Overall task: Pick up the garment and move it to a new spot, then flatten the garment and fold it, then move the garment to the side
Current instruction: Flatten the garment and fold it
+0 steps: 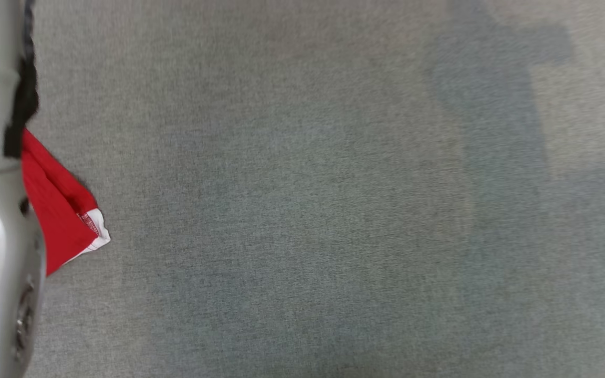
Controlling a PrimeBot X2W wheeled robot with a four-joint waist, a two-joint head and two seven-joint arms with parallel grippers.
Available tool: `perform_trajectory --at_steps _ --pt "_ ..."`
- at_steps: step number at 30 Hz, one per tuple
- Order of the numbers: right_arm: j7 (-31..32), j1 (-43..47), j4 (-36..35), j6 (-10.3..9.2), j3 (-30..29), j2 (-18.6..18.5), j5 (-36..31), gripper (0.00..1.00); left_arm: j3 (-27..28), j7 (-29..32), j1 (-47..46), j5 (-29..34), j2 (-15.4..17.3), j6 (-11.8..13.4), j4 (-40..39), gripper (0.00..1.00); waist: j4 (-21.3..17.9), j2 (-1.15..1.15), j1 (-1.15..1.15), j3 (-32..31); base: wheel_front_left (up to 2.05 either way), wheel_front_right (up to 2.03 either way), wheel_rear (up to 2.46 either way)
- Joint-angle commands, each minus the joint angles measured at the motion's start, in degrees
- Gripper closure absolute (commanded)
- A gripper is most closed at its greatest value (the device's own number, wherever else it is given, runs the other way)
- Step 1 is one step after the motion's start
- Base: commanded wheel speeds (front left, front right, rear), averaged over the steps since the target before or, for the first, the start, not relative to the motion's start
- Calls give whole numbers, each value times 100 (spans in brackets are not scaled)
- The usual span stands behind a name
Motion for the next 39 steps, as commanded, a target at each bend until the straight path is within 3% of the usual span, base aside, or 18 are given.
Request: perform_trajectory --at_steps 1,5,8,13,20,33,39 --pt "-207 -175 176 0 1 43 -23 100 26 -183 -257 62 31 -48 168 100 128 0 0 346 0 0 0" --pt "-620 -288 746 -1 87 196 55 100 6 -806 -615 184 -17 -202 893 100 136 0 0 511 0 0 0" --pt "-703 -6 1042 -1 186 354 194 100 -140 -1096 -600 285 -16 -459 1374 100 106 0 0 618 0 0 0" --pt "-740 795 1170 -1 351 551 418 100 -373 -1434 -134 349 -68 -790 2094 100 114 0 0 650 0 0 0" --pt "-737 2153 1366 0 539 692 790 100 -905 -1698 908 626 -148 -971 2662 100 166 0 0 278 0 0 0" --pt "-512 3590 2433 -1 1057 126 1672 100 -2219 -1747 3032 804 79 -989 2517 100 297 0 0 -1031 0 0 0" --pt "-298 4075 2570 -2 1275 -127 2021 100 -2514 -1749 3465 764 128 -989 2445 100 357 0 0 -1390 0 0 0"
